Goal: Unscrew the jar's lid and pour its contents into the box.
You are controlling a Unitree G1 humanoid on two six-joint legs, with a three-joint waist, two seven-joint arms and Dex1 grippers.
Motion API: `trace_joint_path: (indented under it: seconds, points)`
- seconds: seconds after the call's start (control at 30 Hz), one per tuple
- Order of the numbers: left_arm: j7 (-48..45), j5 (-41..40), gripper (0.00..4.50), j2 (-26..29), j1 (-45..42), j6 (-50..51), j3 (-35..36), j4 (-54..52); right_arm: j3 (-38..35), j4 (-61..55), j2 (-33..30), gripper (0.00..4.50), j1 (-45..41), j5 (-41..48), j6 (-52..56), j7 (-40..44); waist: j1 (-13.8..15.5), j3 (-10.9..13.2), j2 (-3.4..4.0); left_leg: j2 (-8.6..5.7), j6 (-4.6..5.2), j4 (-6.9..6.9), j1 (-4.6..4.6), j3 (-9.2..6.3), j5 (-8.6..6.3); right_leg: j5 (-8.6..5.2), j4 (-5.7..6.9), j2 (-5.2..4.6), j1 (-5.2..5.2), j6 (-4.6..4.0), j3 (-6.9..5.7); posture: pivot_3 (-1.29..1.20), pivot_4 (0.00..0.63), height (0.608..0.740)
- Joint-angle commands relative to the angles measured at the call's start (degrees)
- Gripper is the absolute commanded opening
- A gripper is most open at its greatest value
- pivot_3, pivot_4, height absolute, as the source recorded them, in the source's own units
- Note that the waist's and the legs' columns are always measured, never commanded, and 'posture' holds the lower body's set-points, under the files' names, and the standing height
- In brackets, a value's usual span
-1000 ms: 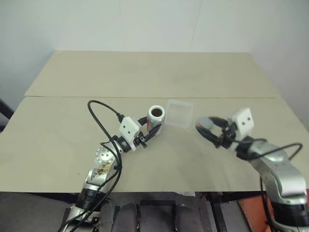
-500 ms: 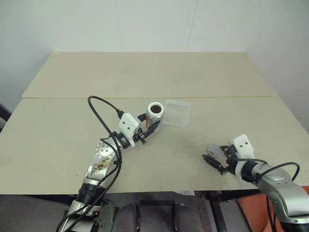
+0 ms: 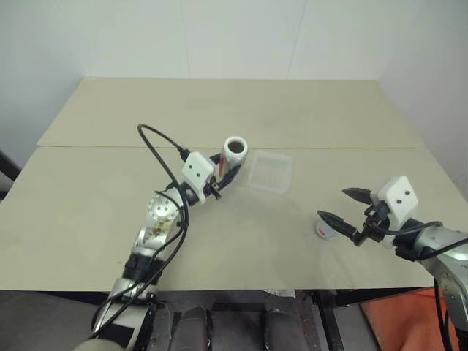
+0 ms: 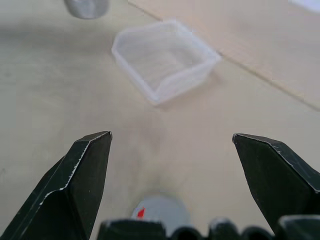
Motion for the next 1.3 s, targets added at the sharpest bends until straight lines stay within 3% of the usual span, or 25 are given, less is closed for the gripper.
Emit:
trace_joint_path:
  seconds: [0.03, 0.3, 0.4, 0.7, 1.03, 1.3]
  points:
    - [5.9, 8.5, 1.92, 0.8, -8.9, -5.6, -2.7, 11.0, 0.4, -1.0, -0.7, 4.48, -1.1, -3.0, -3.0, -1.6, 0.2, 0.0, -0.01, 0.00, 0.01, 0.01, -0.01, 0.06, 0.00, 0.00, -0.01, 0.00, -0.01, 0.01, -0.01, 0.00, 0.150, 0.740]
    - [28.6, 35.9, 1.92, 2.8, -32.9, -20.7, -20.3, 43.2, 0.9, -4.6, 2.8, 4.48, 0.8, -3.8, -4.0, -4.1, 0.4, 0.0, -0.05, -0.07, 0.05, -0.01, -0.47, 0.16, -0.02, 0.02, -0.27, -0.02, -0.22, 0.08, -0.16, 0.00, 0.150, 0.740]
    - [36.6, 45.3, 1.92, 3.0, -38.2, -22.9, -28.2, 48.6, 0.0, -6.4, 3.4, 4.48, 2.2, -3.4, -3.7, -4.6, 0.5, 0.0, -0.06, -0.06, 0.09, -0.04, -0.56, 0.16, -0.05, 0.00, -0.26, -0.01, -0.25, 0.11, -0.21, 0.00, 0.150, 0.740]
    - [54.8, 63.7, 1.92, 1.9, -45.8, -21.7, -44.6, 55.6, -0.3, -9.5, 5.3, 4.48, 3.9, -2.8, -2.5, -8.0, 0.5, 0.1, -0.11, -0.07, 0.08, -0.01, -0.59, 0.17, -0.04, -0.03, -0.28, -0.03, -0.29, 0.14, -0.25, 0.00, 0.150, 0.740]
    - [64.8, 72.7, 1.92, 0.4, -50.0, -19.3, -52.9, 58.0, -1.4, -10.4, 5.2, 4.48, 3.4, -1.0, -1.1, -9.1, 0.5, 0.1, -0.14, -0.11, 0.08, 0.05, -0.73, 0.16, -0.04, -0.03, -0.25, -0.07, -0.41, 0.16, -0.25, 0.00, 0.150, 0.740]
    - [62.0, 69.2, 1.92, 0.1, -48.7, -19.4, -49.3, 58.6, 0.2, -10.0, 4.6, 4.48, 2.2, -1.8, -0.5, -10.2, 0.5, 0.1, -0.14, -0.11, 0.06, 0.10, -0.89, 0.19, -0.03, -0.03, -0.14, -0.08, -0.64, 0.15, -0.22, 0.00, 0.150, 0.740]
